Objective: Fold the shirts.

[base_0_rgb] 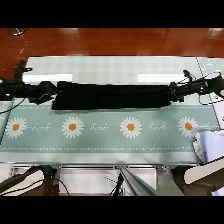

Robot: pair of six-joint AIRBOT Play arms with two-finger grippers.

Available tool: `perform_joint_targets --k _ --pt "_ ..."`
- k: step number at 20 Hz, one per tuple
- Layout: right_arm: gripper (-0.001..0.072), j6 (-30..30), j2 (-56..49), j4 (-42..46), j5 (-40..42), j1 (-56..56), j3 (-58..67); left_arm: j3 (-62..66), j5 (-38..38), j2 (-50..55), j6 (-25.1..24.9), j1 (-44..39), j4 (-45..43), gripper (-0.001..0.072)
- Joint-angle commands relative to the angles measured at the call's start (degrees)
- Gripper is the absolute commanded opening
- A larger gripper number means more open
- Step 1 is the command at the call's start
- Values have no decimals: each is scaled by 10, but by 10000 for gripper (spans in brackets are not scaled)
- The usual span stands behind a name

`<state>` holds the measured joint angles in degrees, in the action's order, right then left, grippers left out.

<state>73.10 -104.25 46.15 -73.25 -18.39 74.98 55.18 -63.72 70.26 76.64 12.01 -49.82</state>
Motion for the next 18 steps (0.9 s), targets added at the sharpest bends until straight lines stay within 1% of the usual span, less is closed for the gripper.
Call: perform_joint_targets --k 1,2,3,4,5,7,8,10,12,14,18 --pt "19 3 14 -9 -17 10 3 -23 43 -11 -11 -74 19 510" --pt "20 -4 35 0 -26 2 3 -23 48 -9 -11 -96 19 53" --pt "19 -9 63 18 -35 -5 3 -22 60 -8 -10 -119 21 22" --pt "19 -21 99 35 -51 -12 2 -22 79 -8 -10 -146 30 22" --pt "19 -47 143 47 -66 -12 -4 -21 101 -8 -10 -178 43 22" --pt "19 -51 258 73 -60 -10 -47 -5 149 5 -9 -262 42 20" --pt "19 -50 309 74 -62 -10 -71 12 176 24 13 -307 36 20" --pt "19 -46 413 73 -66 -10 -122 73 194 88 98 -381 -10 19" --pt "19 -24 504 74 -73 -10 -165 160 177 171 127 -443 -38 19" --pt "19 3 572 70 -83 -10 -196 264 144 258 150 -494 -38 19" --pt "19 35 643 66 -97 -10 -214 433 80 400 202 -581 -35 20"
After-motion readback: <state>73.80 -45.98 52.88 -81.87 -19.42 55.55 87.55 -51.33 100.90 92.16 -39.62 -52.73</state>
